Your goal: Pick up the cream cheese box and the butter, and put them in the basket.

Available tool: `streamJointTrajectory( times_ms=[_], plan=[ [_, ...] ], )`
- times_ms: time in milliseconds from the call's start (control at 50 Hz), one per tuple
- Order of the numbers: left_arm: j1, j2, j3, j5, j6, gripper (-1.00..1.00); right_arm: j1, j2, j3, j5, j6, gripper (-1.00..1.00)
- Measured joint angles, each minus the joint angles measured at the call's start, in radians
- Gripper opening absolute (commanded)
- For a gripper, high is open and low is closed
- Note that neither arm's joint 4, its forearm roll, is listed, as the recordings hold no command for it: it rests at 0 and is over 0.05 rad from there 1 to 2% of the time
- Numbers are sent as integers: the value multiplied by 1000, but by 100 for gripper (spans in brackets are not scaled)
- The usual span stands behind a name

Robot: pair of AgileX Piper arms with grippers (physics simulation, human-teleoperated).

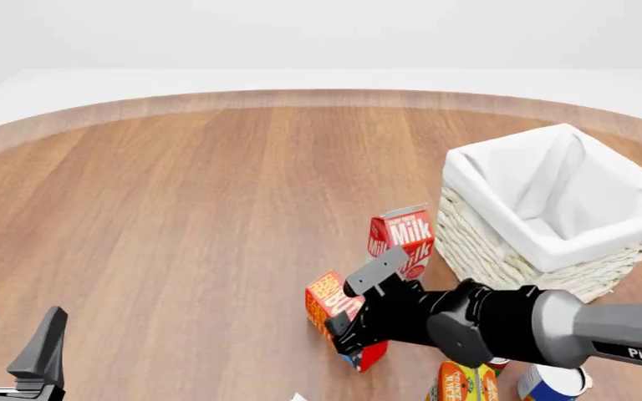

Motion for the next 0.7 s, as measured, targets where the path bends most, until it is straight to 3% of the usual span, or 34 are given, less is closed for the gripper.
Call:
streamJointTrajectory(
  times_ms=[380, 400, 700],
  plan=[
    [0, 0, 0, 0, 0, 100, 7, 8, 21, -19, 19, 100],
    [0, 0, 0, 0, 0, 100, 6, 9, 21, -20, 19, -100],
    [0, 0, 0, 0, 0, 100, 16, -2, 18, -3, 13, -100]
  ],
)
